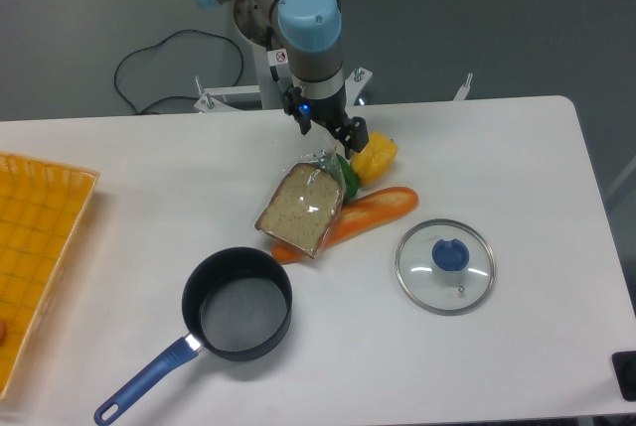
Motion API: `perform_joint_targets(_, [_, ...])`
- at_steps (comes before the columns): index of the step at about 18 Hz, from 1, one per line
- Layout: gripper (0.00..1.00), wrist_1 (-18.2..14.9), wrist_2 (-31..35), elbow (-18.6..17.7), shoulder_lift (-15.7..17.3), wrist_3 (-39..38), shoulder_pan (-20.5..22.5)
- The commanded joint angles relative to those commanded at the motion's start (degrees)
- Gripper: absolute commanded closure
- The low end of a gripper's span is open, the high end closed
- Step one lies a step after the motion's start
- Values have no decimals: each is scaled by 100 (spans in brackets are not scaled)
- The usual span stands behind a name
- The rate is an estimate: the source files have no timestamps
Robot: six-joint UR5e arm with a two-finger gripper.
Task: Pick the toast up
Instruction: 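Lower the gripper onto the bag's twisted top and close it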
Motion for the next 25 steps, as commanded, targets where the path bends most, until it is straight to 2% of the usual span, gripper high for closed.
perform_joint_targets(11, [0,141,114,-88,-149,-9,-9])
perform_joint_targets(15, [0,149,158,-53,-298,-201,-105])
perform_joint_targets(19, [0,228,544,-9,-518,-342,-360])
perform_joint_targets(22, [0,255,563,-9,-545,-352,-369])
perform_joint_targets(25, [5,246,563,9,-554,-325,-369])
